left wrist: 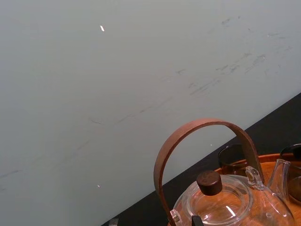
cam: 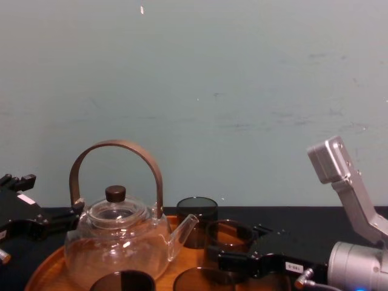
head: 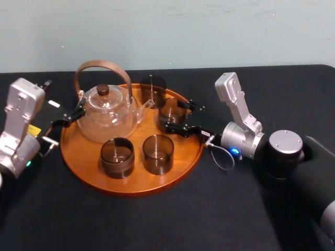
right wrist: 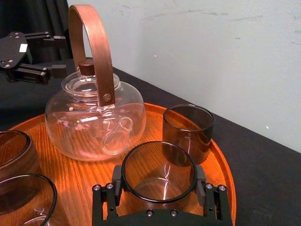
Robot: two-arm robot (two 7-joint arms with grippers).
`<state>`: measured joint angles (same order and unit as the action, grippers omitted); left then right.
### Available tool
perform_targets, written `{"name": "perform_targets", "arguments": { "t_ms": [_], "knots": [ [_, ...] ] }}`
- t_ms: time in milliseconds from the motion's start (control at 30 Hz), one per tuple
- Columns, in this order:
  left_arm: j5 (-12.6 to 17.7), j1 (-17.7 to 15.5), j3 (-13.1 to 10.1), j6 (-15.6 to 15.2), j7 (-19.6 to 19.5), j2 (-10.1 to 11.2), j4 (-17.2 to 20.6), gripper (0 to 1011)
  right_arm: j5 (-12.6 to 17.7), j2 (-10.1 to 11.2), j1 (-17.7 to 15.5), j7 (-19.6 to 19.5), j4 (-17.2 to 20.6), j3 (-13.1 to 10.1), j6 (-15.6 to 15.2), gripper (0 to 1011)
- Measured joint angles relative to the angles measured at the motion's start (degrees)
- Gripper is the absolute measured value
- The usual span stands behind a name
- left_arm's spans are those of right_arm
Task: Pick up the glass from the table and place it on the tray.
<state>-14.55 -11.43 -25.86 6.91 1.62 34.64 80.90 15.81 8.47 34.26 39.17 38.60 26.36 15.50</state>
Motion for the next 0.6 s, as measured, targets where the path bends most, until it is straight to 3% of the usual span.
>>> {"name": "perform_targets", "arguments": {
  "t_ms": [300, 467, 600],
  "knots": [
    [0.00, 0.00, 0.00, 0.00, 0.00, 0.00, 0.00, 1010, 0.08, 0.01, 0.00, -0.05, 0.01, -0.03, 0.00, 906],
    [0.00, 0.00, 0.00, 0.00, 0.00, 0.00, 0.00, 1010, 0.12, 0.03, -0.01, -0.05, 0.04, -0.06, 0.02, 1002],
    [0.00, 0.00, 0.00, 0.00, 0.00, 0.00, 0.00, 1010, 0.15, 0.05, -0.02, -0.05, 0.06, -0.08, 0.02, 1002]
  ]
}}
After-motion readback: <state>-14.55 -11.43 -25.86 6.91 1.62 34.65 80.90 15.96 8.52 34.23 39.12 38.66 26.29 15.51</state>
